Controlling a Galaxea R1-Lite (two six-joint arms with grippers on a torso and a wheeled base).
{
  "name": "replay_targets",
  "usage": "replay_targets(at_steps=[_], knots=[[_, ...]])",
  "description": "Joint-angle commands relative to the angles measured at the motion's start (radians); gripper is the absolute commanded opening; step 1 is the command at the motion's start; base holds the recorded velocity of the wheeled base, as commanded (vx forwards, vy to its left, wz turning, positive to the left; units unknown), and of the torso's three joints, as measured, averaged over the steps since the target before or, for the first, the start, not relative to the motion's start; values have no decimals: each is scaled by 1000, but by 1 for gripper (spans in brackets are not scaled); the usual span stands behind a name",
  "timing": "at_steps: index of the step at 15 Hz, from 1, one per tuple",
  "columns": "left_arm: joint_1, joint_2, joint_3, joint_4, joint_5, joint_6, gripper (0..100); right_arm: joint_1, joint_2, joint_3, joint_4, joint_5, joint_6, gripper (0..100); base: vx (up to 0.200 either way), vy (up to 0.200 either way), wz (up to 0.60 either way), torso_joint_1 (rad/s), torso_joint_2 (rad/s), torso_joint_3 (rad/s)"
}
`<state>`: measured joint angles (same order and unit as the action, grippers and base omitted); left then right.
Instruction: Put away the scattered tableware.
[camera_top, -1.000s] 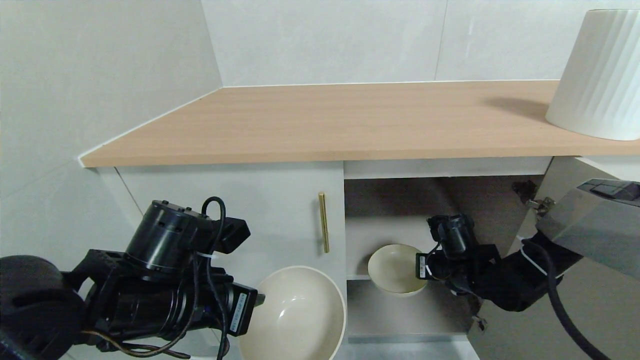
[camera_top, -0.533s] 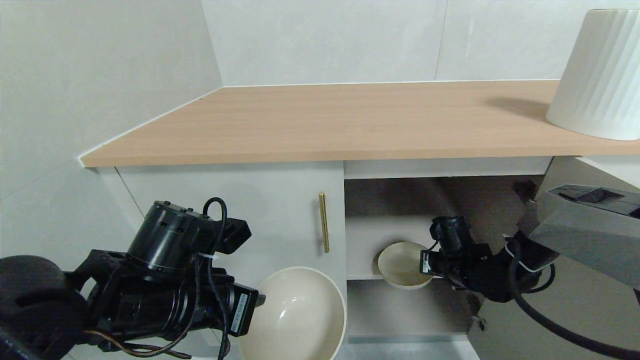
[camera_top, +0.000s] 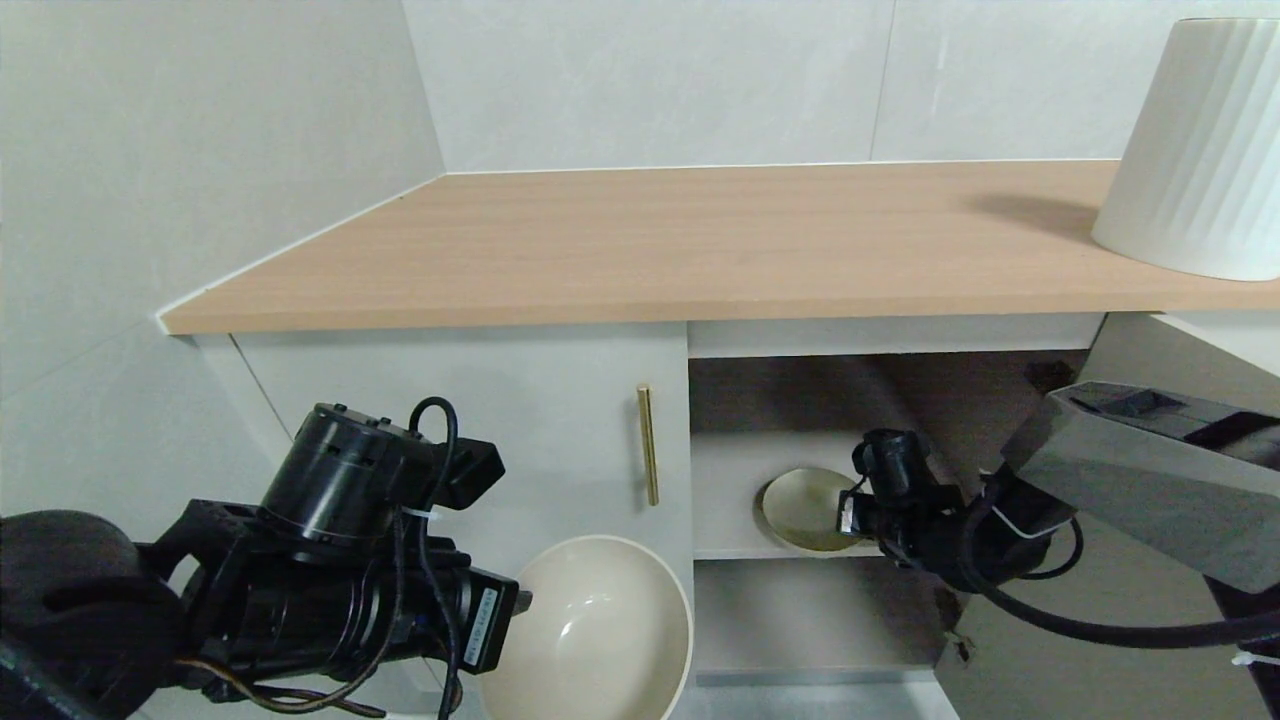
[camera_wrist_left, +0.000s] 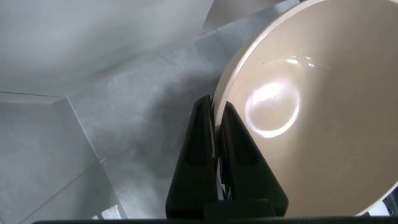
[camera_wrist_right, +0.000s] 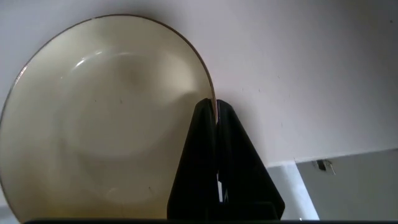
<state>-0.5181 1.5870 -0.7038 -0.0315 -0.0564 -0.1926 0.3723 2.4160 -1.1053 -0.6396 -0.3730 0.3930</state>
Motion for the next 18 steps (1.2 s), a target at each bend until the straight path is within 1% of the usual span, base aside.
replay_targets(at_steps=[1, 4, 8, 16, 17, 18], knots=[[0, 5, 0, -1, 0, -1, 0, -3, 25, -36, 0, -3, 0, 0, 0, 0, 0, 0, 0, 0], [0, 11, 0, -2, 0, -1, 0, -4, 51, -91, 1, -30, -5, 0, 0, 0, 0, 0, 0, 0], [0, 24, 0, -4, 13, -1, 0, -18, 66, -134, 9, -34, -6, 0, 0, 0, 0, 0, 0, 0], [0, 25, 0, -4, 20, -1, 0, -21, 72, -140, 8, -34, -8, 0, 0, 0, 0, 0, 0, 0], [0, 25, 0, -4, 20, -1, 0, -21, 72, -140, 3, -34, -8, 100, 0, 0, 0, 0, 0, 0], [0, 25, 0, -4, 20, -1, 0, -23, 72, -140, 1, -34, -8, 100, 0, 0, 0, 0, 0, 0]])
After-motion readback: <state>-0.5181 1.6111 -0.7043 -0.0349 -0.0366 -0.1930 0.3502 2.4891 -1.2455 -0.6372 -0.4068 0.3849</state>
